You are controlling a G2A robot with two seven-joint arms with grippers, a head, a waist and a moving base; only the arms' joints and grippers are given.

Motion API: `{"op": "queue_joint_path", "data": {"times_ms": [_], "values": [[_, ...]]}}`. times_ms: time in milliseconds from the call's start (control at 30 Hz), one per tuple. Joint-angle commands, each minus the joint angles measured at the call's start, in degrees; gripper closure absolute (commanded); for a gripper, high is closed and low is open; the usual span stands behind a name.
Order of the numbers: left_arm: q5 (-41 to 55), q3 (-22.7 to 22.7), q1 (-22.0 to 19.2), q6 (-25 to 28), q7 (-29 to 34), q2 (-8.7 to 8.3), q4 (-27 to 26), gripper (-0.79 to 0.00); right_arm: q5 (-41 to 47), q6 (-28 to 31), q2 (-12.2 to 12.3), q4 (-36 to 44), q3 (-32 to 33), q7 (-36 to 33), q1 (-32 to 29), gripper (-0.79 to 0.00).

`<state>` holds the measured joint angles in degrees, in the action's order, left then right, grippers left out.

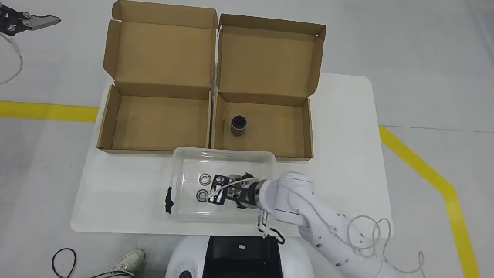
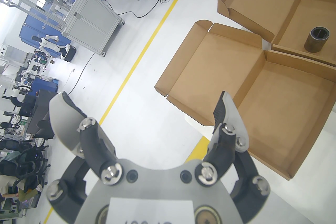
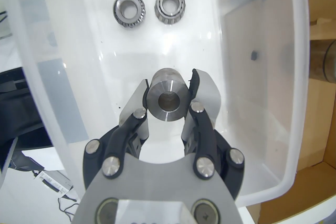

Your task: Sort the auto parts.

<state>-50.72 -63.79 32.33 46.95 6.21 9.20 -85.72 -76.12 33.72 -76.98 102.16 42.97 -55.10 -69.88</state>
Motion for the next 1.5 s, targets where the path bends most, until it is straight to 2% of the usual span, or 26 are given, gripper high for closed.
{"op": "queue_joint_path", "data": {"times_ms": [0,267,433,567,800,1067,1267,1467], "values": [[0.00,0.00,0.00,0.00,0.00,0.00,0.00,-0.785,1.46,1.17,0.02,0.51,-0.15,1.54,0.13,0.000],[0.00,0.00,0.00,0.00,0.00,0.00,0.00,-0.785,9.54,5.32,-1.24,-0.54,-3.26,12.67,3.86,0.000],[0.00,0.00,0.00,0.00,0.00,0.00,0.00,-0.785,12.01,5.92,-2.83,-1.98,-6.50,17.73,8.41,0.000],[0.00,0.00,0.00,0.00,0.00,0.00,0.00,-0.785,14.65,6.10,-3.44,-2.14,-5.95,21.56,11.02,0.000],[0.00,0.00,0.00,0.00,0.00,0.00,0.00,-0.785,17.48,6.29,-2.37,1.00,0.39,24.50,11.12,0.000],[0.00,0.00,0.00,0.00,0.00,0.00,0.00,-0.785,20.17,9.40,-0.09,7.45,10.34,28.92,6.75,0.000],[0.00,0.00,0.00,0.00,0.00,0.00,0.00,-0.785,21.73,9.23,1.25,12.62,17.25,31.46,3.27,0.000],[0.00,0.00,0.00,0.00,0.00,0.00,0.00,-0.785,25.33,10.19,1.96,14.31,21.61,35.19,2.03,0.000]]}}
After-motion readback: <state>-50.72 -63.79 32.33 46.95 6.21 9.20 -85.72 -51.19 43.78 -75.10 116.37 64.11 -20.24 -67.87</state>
